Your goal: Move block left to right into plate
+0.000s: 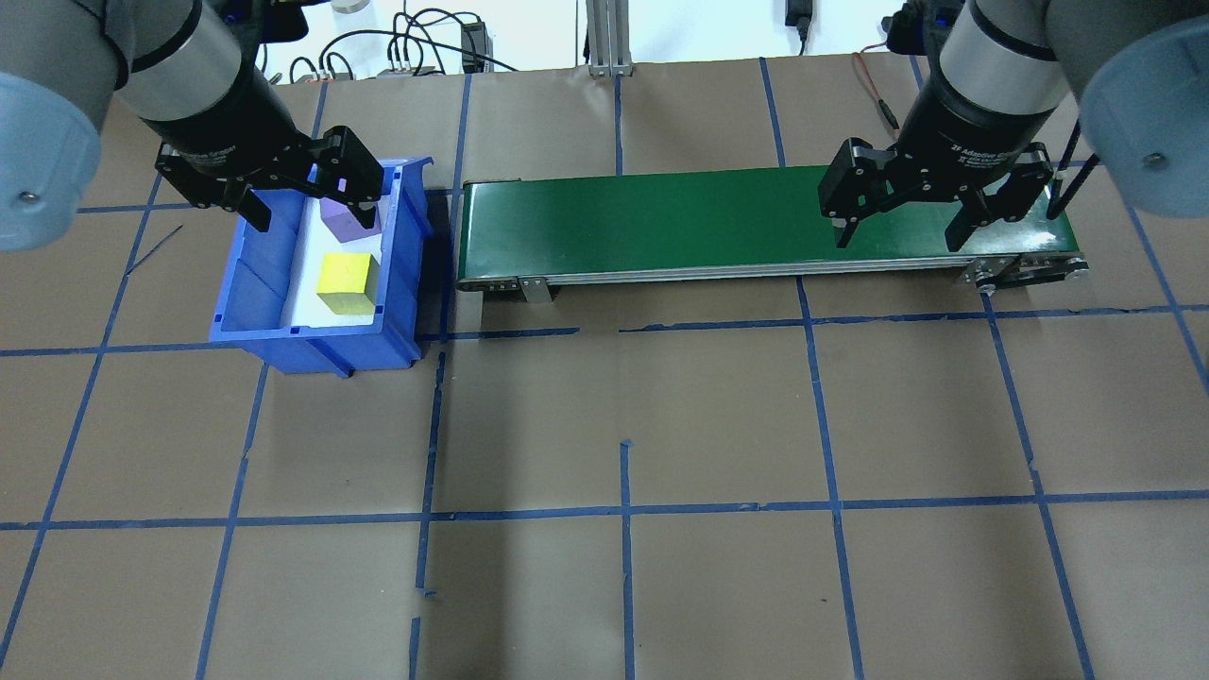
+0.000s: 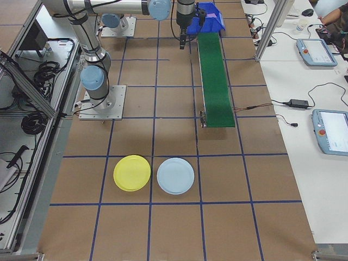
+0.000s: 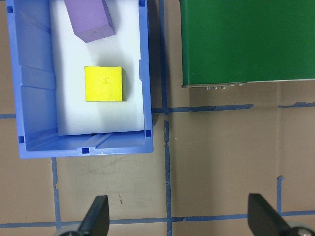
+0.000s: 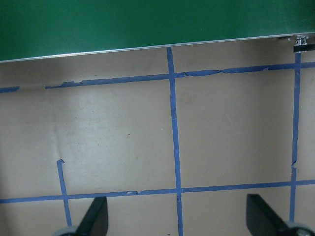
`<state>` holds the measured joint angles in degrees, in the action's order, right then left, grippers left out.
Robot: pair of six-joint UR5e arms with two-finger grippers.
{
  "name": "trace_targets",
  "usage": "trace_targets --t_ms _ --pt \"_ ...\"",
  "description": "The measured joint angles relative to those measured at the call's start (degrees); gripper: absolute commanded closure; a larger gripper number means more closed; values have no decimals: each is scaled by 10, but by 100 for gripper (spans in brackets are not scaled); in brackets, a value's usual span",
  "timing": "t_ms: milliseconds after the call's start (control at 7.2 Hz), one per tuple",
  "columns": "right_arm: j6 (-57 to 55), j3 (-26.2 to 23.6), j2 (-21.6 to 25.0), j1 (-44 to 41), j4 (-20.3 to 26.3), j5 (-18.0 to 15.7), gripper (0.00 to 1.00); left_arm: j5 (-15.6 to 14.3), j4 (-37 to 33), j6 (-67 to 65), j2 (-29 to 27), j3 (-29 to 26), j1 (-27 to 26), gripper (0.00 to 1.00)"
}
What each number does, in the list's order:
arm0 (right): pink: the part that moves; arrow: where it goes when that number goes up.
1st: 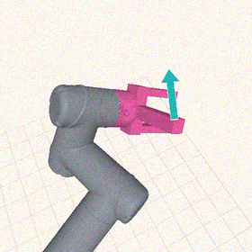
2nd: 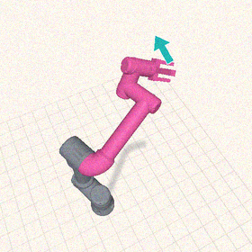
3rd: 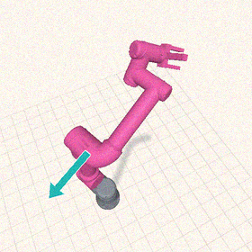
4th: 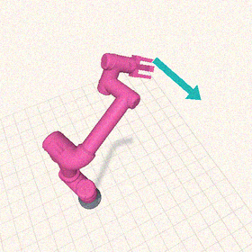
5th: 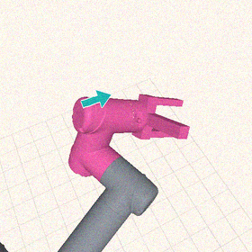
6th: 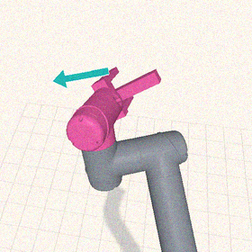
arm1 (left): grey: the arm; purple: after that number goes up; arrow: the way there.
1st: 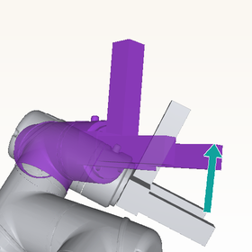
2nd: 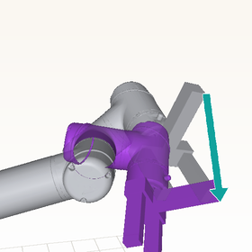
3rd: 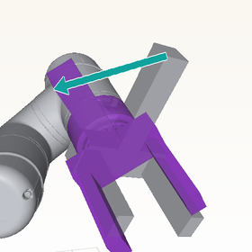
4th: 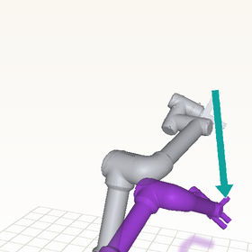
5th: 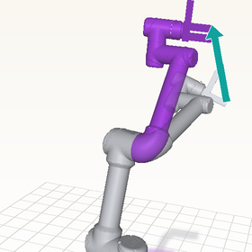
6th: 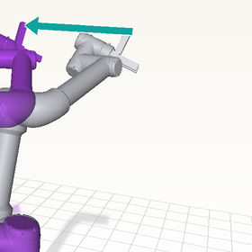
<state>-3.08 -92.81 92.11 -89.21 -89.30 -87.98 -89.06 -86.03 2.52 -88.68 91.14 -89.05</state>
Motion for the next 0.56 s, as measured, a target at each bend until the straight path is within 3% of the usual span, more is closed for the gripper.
trace_targets --t_ms 556 --pt "-1 0 0 0 0 0 0 5 -1 1 0 -1 3 0"
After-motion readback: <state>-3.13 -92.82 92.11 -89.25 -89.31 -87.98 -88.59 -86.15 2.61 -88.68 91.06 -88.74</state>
